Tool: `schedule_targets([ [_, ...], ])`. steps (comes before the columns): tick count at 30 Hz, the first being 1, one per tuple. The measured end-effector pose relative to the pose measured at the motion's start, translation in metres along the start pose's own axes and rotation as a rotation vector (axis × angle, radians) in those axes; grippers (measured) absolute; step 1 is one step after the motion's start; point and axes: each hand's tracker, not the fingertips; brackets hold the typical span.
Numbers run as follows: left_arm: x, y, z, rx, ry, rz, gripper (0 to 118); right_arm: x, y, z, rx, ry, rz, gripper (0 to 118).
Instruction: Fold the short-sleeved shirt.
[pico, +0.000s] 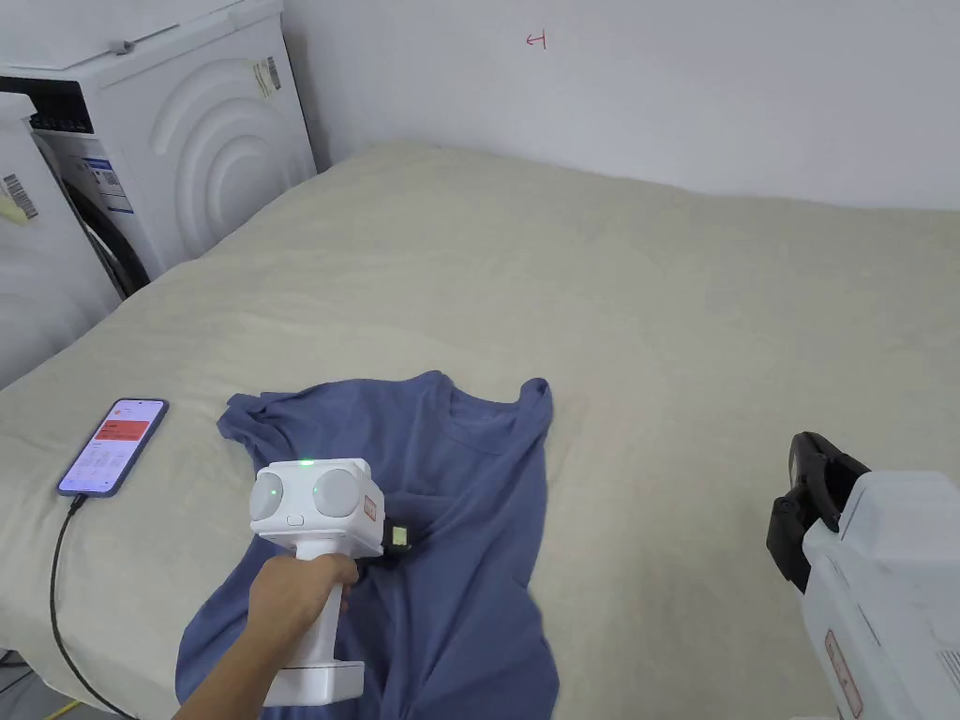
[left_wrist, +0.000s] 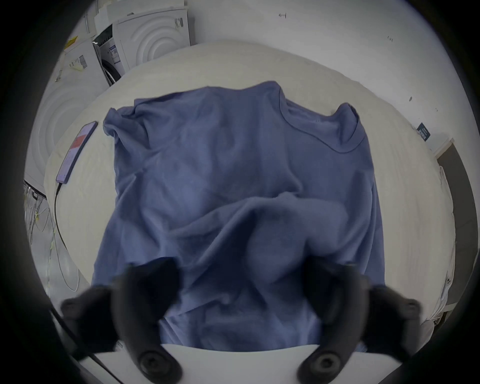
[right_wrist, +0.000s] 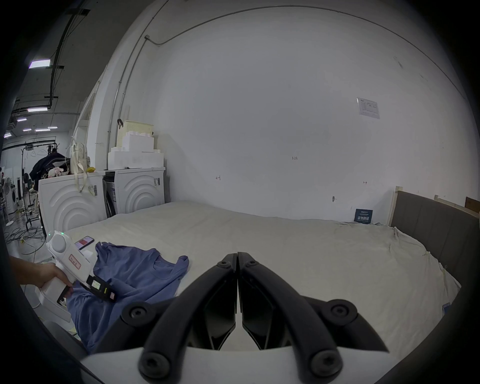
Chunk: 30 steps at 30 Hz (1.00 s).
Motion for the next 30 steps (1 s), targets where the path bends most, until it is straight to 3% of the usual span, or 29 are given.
schedule_targets([
  [1, 0.002, -0.002, -0.008, -0.002, 0.009, -0.007, 45, 0.001, 0.0, 0.001, -0.002, -0.001, 0.0, 0],
  [2, 0.003, -0.003, -0.009, 0.001, 0.003, -0.03, 29, 0.003, 0.0, 0.002, -0.003, -0.004, 0.001, 0],
  [5, 0.008, -0.008, -0.003, 0.011, -0.006, -0.051, 1, 0.009, 0.001, 0.006, -0.002, -0.011, 0.001, 0],
  [8, 0.011, -0.008, 0.013, 0.063, -0.097, -0.017, 0, 0.018, 0.003, 0.011, 0.002, -0.024, 0.0, 0],
  [14, 0.042, 0.013, 0.068, 0.181, -0.108, -0.174, 0, 0.042, 0.01, 0.029, 0.028, -0.067, -0.015, 0],
  [21, 0.072, 0.037, 0.126, 0.303, -0.194, -0.195, 0, 0.072, 0.015, 0.051, 0.054, -0.13, -0.028, 0],
  [30, 0.177, 0.07, 0.197, 0.442, -0.344, -0.368, 0, 0.1, 0.021, 0.075, 0.085, -0.207, -0.042, 0],
])
